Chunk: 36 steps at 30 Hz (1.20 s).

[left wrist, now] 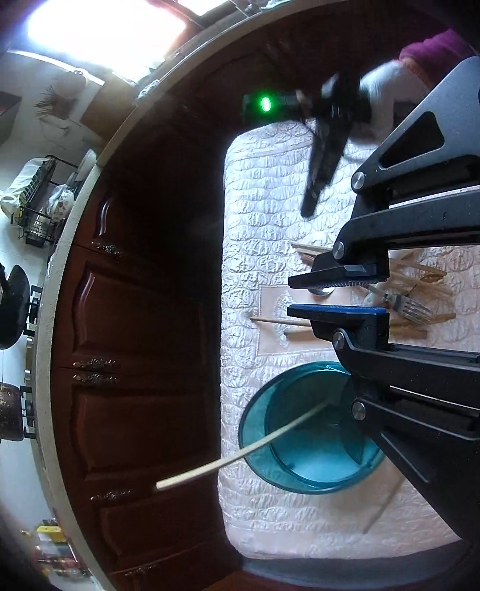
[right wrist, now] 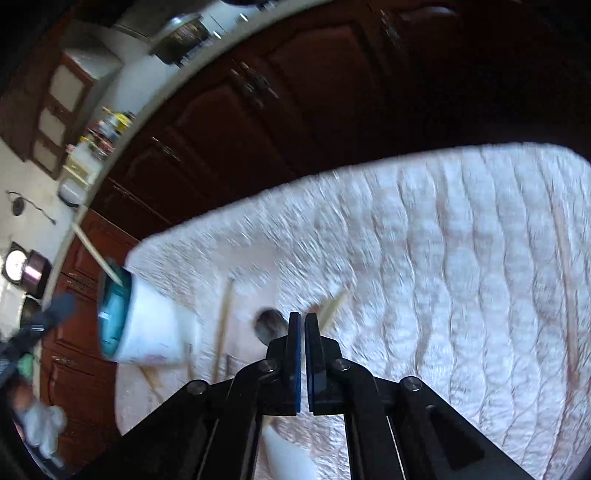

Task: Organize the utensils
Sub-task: 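Close the right tool on a chopstick while the left tool grasps another chopstick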

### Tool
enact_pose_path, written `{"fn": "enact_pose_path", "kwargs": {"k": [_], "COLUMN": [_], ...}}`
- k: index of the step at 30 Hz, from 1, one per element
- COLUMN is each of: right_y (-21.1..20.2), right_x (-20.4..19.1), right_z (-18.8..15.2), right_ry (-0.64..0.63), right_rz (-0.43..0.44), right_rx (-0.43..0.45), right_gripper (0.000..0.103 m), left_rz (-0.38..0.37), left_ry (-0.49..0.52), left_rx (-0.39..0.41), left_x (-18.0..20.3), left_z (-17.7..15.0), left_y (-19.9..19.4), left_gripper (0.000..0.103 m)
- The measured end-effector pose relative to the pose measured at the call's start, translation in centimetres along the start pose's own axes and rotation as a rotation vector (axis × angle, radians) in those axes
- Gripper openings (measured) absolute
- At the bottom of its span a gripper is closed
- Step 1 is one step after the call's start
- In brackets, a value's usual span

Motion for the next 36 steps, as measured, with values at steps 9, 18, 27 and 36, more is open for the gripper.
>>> {"fn": "enact_pose_path", "kwargs": {"k": [9, 18, 27, 36], "right_y": [6.9, 5.6, 1.1, -0.8], "right_x": [1.2, 1.9, 3.0, 4.7], "right_z": [-1.8, -1.7, -1.9, -2.4], "right_ry": [0.086, 0.064, -0.002, 0.018], "right_rz": [-0.022, -0.001, 0.011, 0.073], "right_rx": [-0.131, -0.073, -0.035, -0.015], "right_gripper": [0.009, 0.009, 0.006, 0.005], "left_rz": [0.017, 0.062, 0.194, 0.386], "left_ry": [-0.009, 0.022, 0.086, 0.227], "left_rx": [-0.038, -0.11, -0.142, -0.146], "left_x": [-0.7, -0.2, 0.9, 2.6], "left_z": [-1.1, -2.2, -1.9, -0.3], "left_y": [0.8, 4.4, 10.7, 16.2], "left_gripper": [0.007, 0.009, 0.028, 0.029]}}
Point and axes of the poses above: each gripper's, at about its wrist camera, not at the fingertips, and y roughly the way its jaws point, x to its right, z to its top, the point moved 6 cm from there along y, roughly the way its jaws point, and after that the axes turned 2 degrees about -y, right-handed, at the moved point
